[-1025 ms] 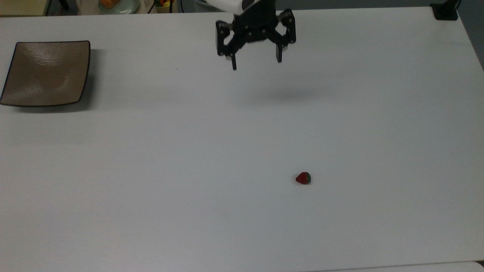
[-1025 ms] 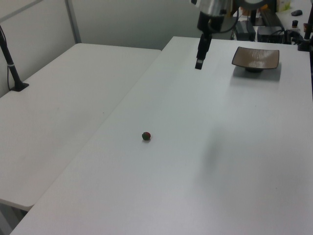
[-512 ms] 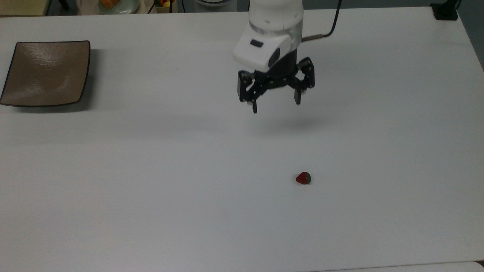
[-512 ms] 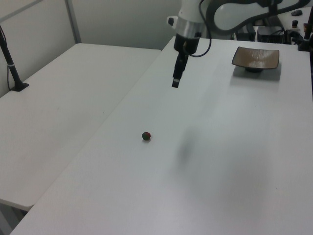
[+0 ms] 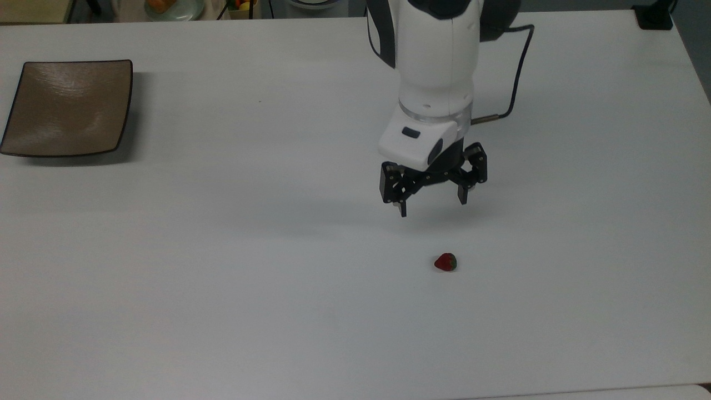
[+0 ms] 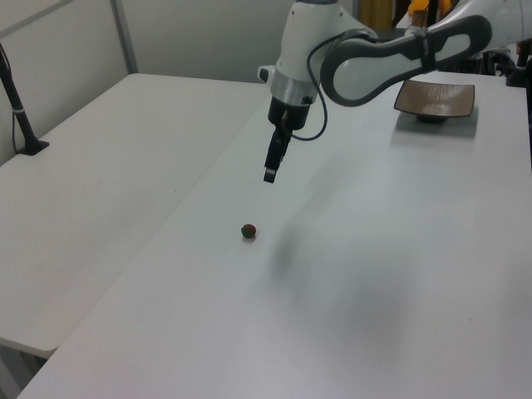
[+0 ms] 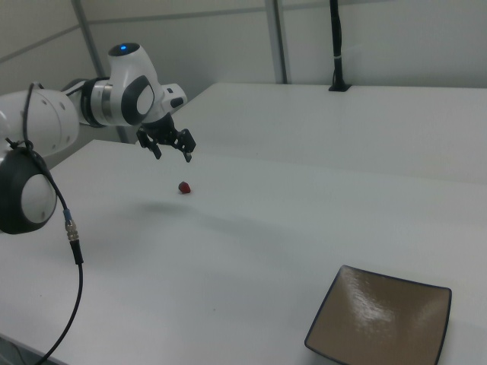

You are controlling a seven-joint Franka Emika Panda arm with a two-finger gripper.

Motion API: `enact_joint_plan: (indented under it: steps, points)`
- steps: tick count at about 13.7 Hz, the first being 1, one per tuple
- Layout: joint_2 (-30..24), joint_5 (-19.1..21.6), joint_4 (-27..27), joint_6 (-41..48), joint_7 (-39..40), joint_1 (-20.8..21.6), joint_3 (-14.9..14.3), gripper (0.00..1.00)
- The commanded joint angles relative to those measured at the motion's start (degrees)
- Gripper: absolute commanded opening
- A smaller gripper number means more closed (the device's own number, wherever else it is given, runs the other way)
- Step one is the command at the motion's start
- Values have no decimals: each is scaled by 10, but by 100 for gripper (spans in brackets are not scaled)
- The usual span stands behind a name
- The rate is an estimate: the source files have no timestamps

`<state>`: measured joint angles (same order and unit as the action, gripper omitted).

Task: Strawberries on a ceramic plate
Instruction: 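Move the open gripper down toward the red strawberry, then lower the gripper around the strawberry and close the fingers on it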

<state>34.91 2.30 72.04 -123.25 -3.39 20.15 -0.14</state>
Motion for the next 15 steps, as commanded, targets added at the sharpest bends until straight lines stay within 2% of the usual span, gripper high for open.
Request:
enact_joint_plan:
  steps: [1,3,6,15]
  points:
    - [69,5,-64,1,-14,22,-17,100]
    - [88,5,-73,-4,-14,34,-31,100]
    - [117,5,-97,-5,-14,36,-33,100]
    - [135,4,-84,-95,-14,37,-29,100]
